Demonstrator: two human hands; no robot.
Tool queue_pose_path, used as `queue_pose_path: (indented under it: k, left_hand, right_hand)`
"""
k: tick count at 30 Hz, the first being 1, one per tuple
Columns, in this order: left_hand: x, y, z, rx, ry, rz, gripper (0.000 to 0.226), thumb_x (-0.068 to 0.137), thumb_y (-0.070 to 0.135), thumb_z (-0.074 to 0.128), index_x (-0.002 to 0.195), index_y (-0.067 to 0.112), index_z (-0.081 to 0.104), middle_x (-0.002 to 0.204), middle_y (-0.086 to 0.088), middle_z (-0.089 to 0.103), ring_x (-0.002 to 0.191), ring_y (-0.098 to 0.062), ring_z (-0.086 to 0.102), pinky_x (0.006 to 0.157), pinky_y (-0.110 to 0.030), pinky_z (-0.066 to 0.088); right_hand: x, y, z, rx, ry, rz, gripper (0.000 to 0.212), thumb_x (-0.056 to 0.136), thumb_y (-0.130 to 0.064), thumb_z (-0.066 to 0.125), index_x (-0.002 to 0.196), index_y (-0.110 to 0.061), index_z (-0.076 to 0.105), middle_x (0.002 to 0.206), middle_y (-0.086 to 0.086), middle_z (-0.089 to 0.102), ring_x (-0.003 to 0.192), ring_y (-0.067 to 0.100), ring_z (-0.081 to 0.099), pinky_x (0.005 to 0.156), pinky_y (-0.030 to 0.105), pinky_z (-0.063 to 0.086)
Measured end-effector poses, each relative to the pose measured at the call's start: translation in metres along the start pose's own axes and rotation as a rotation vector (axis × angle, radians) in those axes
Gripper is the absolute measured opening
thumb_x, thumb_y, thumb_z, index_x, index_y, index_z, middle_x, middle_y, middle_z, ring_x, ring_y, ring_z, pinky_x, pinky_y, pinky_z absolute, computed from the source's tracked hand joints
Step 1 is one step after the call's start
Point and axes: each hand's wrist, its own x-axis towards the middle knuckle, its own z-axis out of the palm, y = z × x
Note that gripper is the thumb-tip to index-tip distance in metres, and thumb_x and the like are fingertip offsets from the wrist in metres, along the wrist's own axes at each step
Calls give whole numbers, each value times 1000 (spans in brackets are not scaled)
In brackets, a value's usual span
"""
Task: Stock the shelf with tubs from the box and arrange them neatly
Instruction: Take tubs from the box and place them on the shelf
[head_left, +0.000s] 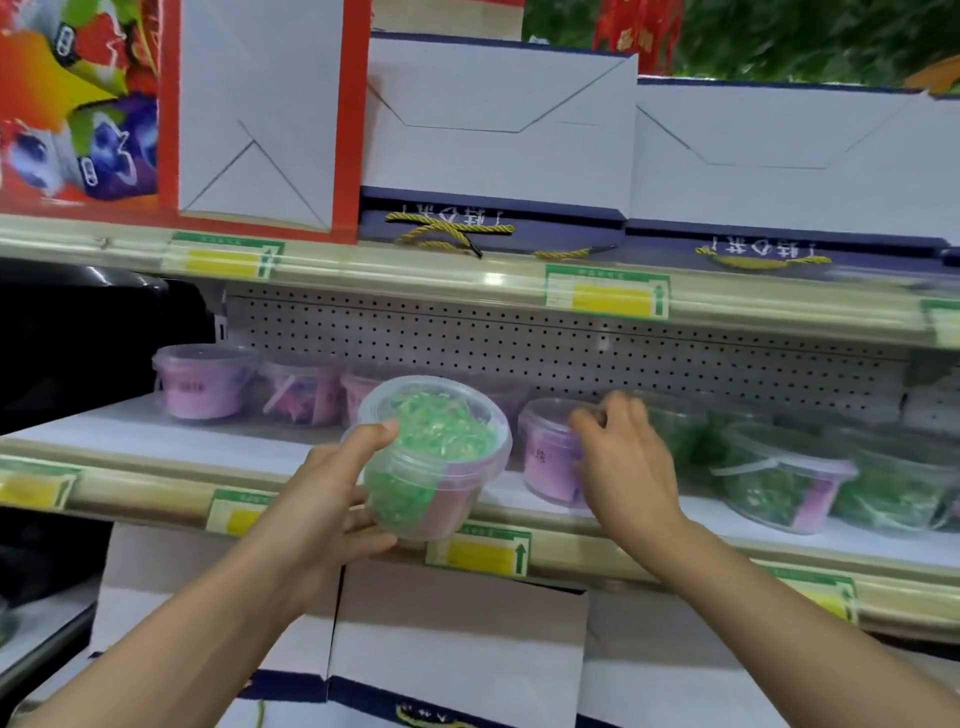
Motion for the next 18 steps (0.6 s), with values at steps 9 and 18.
queue_pose_path:
  k: [9,18]
  left_hand:
    - [7,-1,30,39,-38,1,31,83,43,60,107,26,54,99,-10,64,94,-27,66,91,-47,51]
    - [29,-5,120,121,-222,-133,32,83,46,60,107,26,52,109,-13,63,98,-29,63,88,-43,52]
  right_hand:
    - [40,17,25,246,-154,141,49,77,4,56,124,-7,45,123,17,43,110,35,48,74,36,46]
    - [-17,97,-32,432,-49,257,47,82,7,45,124,-11,53,123,13,46,111,29,48,84,28,36]
